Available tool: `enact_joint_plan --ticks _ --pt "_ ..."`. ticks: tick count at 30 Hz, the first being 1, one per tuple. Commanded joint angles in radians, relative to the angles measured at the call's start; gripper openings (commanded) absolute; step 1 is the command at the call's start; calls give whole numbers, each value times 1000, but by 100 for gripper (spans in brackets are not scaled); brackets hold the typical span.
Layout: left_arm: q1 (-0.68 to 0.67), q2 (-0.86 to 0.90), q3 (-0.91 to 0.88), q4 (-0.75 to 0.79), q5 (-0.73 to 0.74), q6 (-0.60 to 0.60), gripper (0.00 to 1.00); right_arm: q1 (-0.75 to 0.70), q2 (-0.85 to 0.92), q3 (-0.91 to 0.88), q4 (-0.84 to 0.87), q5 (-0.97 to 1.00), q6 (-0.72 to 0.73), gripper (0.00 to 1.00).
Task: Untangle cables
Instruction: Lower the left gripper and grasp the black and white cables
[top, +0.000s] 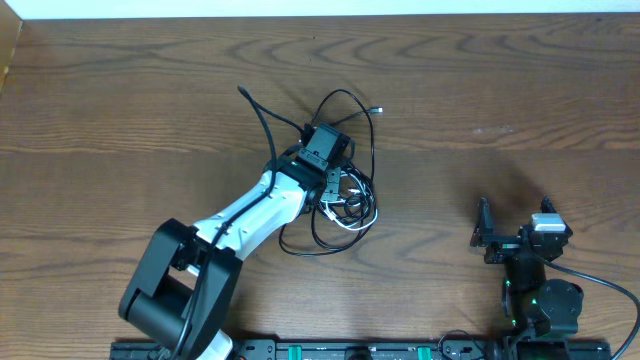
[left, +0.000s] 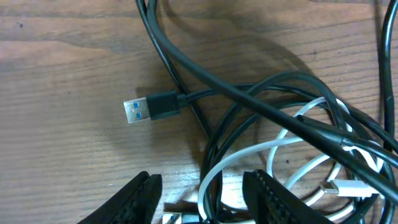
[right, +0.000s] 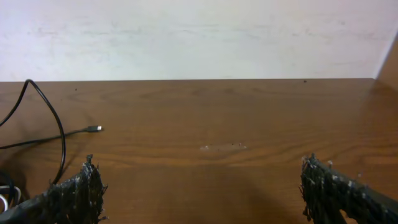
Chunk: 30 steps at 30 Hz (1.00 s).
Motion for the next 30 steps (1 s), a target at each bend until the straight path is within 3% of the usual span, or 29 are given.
enact_joint_plan --ticks 1,10,20,30 --pt "-1 8 9 16 -23 14 46 13 -5 -3 -2 1 -11 99" --pt "-1 41 9 42 -22 13 46 13 -5 -3 -2 1 -11 99" --pt "-1 68 9 42 -22 14 15 13 -5 -3 -2 1 -11 99" --pt "-1 -101 9 31 -22 14 13 13 -5 -3 -2 1 -11 99"
